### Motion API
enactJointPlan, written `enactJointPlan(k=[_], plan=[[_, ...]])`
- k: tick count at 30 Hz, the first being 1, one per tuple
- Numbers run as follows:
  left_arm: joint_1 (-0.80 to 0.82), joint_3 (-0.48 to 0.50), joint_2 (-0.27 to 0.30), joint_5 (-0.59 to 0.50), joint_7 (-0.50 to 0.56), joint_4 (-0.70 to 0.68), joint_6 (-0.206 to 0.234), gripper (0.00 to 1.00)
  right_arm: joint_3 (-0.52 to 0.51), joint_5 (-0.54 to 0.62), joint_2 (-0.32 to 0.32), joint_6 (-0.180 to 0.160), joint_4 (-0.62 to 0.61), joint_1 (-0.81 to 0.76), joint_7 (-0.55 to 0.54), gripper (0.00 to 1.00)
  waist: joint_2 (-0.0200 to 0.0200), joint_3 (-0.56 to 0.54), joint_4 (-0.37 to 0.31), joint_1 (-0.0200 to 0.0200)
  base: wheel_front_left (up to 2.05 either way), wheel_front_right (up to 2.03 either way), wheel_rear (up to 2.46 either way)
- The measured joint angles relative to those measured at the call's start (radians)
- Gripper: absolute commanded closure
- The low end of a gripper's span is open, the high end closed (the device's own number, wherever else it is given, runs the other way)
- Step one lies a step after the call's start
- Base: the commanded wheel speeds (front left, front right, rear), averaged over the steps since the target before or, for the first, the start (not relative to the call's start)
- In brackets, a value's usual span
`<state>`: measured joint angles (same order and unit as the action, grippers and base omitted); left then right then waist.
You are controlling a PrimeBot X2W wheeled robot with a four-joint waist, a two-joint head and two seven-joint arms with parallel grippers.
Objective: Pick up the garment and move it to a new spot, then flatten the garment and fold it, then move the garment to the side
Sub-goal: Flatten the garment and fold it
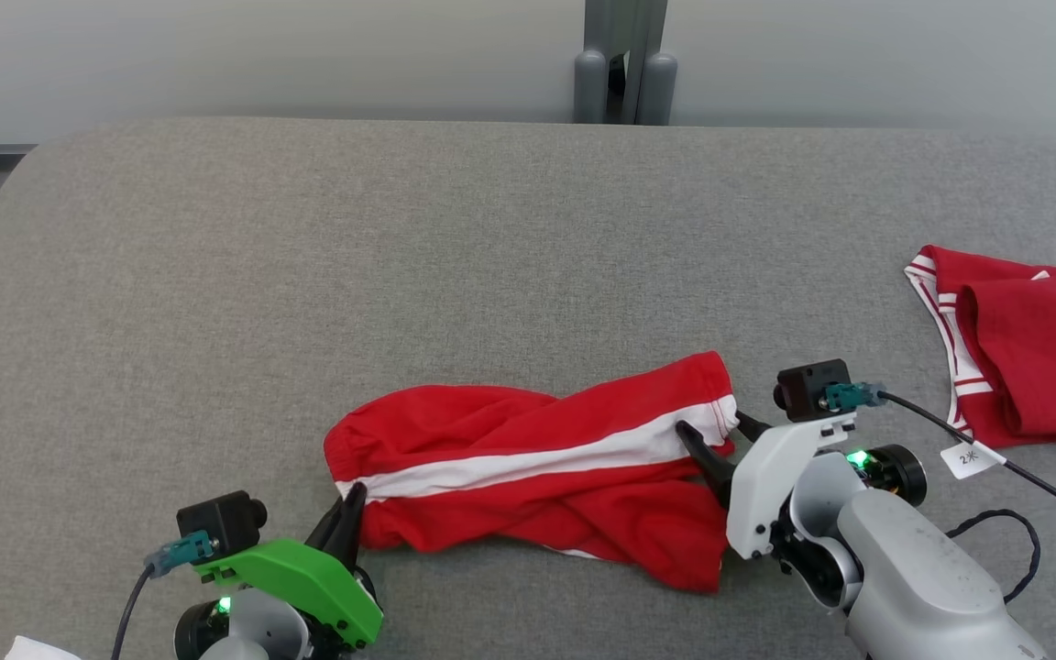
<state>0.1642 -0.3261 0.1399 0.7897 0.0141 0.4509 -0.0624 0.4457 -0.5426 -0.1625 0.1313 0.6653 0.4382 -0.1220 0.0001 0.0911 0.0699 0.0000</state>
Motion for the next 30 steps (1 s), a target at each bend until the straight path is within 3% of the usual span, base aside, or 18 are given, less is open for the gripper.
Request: enactJointPlan(k=[1,3,4,6,19,30], plan=[[0.0,0.0,0.0,0.0,-0.002,0.0,0.0,1.0,0.013,-0.011,-0.009,0.0,-0.002,0.003,0.001,0.08,0.0,0.001,-0.001,0.0,0.0,0.0,0.0],[0.001,-0.001,0.001,0.0,-0.003,0.001,0.0,1.0,0.035,-0.02,-0.021,0.0,-0.003,0.013,0.012,0.55,0.0,0.002,-0.002,0.0,0.0,0.0,0.0],[0.002,-0.002,0.001,0.0,-0.004,0.002,0.0,1.0,0.047,-0.023,-0.025,0.0,-0.002,0.019,0.017,0.65,0.0,0.003,-0.002,0.0,0.0,0.0,0.0],[0.004,-0.003,0.001,0.0,-0.005,0.003,0.0,1.0,0.065,-0.032,-0.03,0.0,0.003,0.026,0.028,1.0,0.0,0.004,-0.001,0.0,0.0,0.0,0.0],[0.024,0.003,0.015,-0.009,-0.048,-0.022,0.001,1.0,0.125,-0.11,-0.067,0.0,-0.012,0.062,0.14,1.0,0.0,-0.019,-0.004,0.0,0.0,0.0,0.0],[0.054,0.03,0.04,-0.007,-0.068,-0.211,0.002,1.0,0.071,-0.157,-0.155,0.0,-0.238,0.054,0.223,1.0,0.0,-0.08,-0.03,0.0,0.0,0.0,0.0]])
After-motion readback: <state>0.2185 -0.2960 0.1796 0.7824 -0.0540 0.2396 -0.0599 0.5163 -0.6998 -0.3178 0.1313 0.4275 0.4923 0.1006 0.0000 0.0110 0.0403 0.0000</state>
